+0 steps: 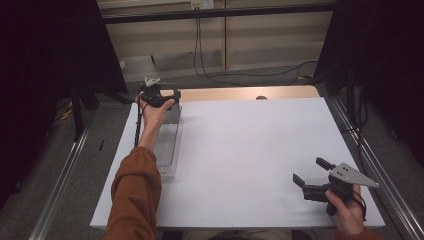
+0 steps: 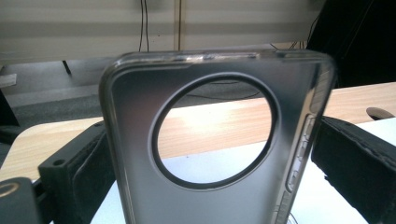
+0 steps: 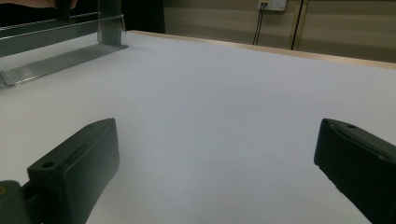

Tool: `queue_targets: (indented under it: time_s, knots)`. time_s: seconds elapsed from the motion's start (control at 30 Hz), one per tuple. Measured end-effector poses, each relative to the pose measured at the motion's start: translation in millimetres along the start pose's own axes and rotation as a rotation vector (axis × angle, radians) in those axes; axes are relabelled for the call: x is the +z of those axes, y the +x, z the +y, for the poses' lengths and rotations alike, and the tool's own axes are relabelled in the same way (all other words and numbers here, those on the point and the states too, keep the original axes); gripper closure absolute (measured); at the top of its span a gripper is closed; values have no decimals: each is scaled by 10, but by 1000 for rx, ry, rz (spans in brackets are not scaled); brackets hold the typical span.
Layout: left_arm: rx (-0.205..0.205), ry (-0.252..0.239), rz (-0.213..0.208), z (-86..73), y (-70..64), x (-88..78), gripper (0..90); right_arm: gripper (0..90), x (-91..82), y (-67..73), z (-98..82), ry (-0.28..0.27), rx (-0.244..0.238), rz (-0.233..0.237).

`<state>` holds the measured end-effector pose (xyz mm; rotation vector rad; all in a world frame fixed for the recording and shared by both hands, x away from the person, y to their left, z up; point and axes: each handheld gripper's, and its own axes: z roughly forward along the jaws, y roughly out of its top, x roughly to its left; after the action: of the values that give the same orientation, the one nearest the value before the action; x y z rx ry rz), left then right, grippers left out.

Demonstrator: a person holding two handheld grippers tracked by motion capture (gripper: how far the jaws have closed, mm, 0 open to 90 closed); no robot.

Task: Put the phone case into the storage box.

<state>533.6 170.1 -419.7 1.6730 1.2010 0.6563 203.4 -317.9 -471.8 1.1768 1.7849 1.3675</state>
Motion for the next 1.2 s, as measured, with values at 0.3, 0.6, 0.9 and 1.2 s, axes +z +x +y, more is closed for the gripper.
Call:
queue_targets:
  time_s: [0.3, 0.6, 0.9, 1.2]
  knots:
    - [-18, 5, -5, 9, 57, -76, 25, 0, -4, -1, 7, -4, -1, -5]
    - [-23, -35, -5, -43, 110, -175, 25, 0, -6, -3, 9, -4, -1, -5]
    - [7, -69, -18, -49, 71, -287, 25, 0, -2, -3, 11, -8, -1, -10]
    - [-3, -142, -38, -69, 59, -461, 42, 0, 1, -13, 11, -15, 2, -10]
